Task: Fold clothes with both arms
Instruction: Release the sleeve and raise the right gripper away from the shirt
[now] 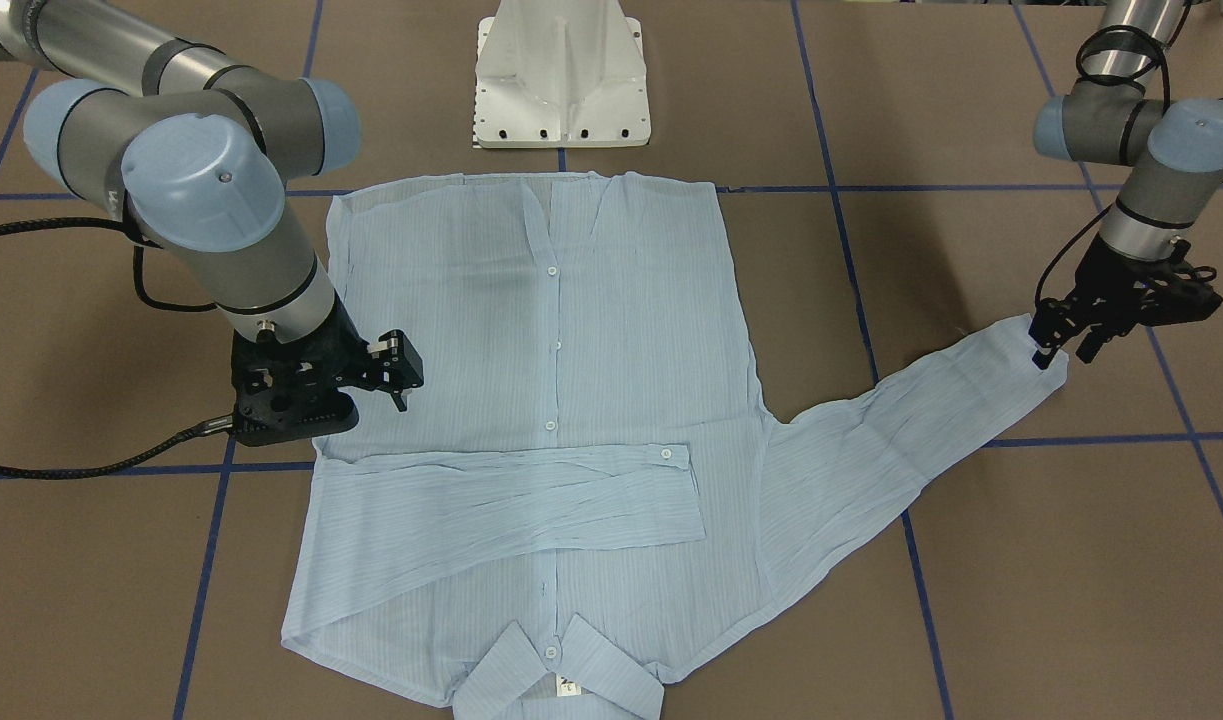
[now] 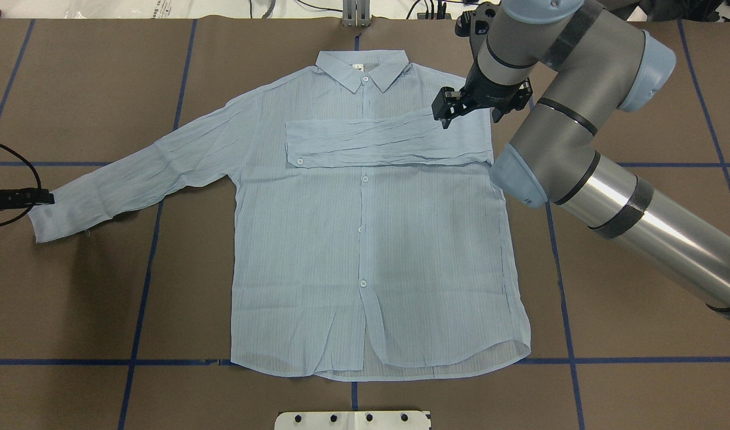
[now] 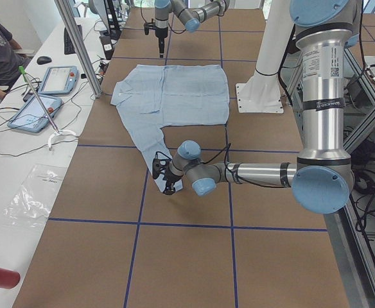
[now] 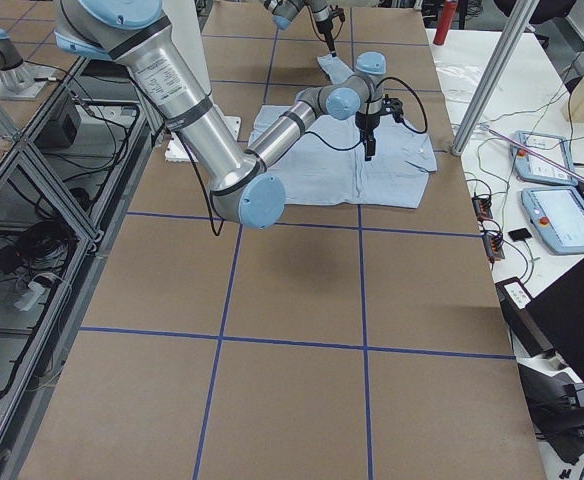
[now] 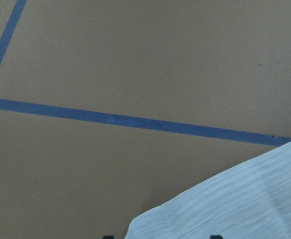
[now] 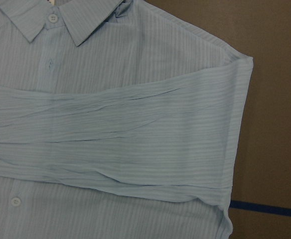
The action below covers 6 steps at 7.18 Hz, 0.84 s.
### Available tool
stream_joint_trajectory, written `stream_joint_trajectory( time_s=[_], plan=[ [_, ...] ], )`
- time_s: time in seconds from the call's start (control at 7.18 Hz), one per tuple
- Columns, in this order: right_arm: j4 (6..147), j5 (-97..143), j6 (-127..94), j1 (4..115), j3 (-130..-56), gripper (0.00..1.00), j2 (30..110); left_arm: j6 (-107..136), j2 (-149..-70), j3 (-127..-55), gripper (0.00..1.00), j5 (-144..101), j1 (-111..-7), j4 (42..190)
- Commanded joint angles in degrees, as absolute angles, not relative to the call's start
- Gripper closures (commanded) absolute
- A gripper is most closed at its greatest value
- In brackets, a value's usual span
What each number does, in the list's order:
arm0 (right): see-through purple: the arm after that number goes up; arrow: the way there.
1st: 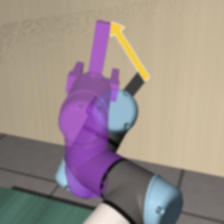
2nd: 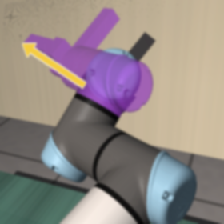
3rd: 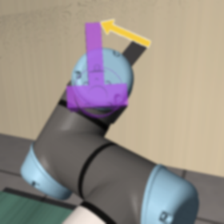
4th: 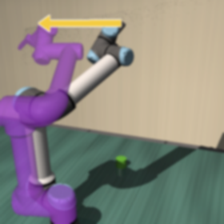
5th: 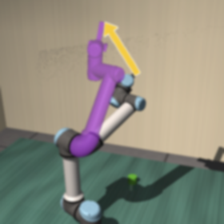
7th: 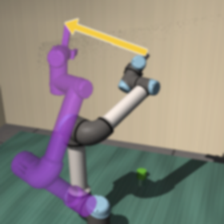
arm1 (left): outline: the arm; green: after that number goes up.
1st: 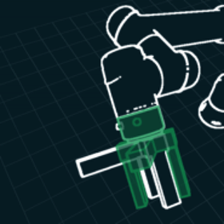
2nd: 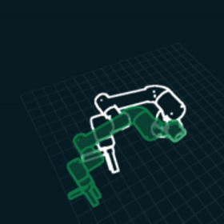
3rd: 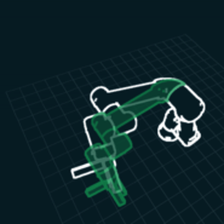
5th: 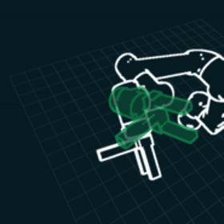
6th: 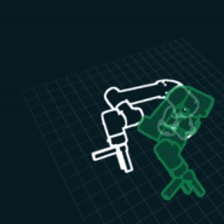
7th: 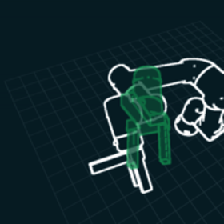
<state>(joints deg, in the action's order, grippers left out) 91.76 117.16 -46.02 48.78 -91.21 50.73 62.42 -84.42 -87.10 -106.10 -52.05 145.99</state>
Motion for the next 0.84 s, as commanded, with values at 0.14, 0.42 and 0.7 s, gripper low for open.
stream_joint_trajectory(
  time_s=[0.14,0.42,0.7],
  plan=[
    [91.76,117.07,-46.05,48.78,-91.23,0.00,50.80,62.49,-83.50,-87.01,0.36,-106.08,-52.03,145.99],
    [91.76,117.07,-46.05,48.78,-91.14,0.00,50.71,62.49,-83.58,-86.84,0.40,-106.08,-51.77,145.99],
    [91.76,117.07,-46.05,48.78,-91.14,0.00,50.71,62.49,-83.67,-86.40,0.42,-105.82,-51.42,145.99]
  ],
)
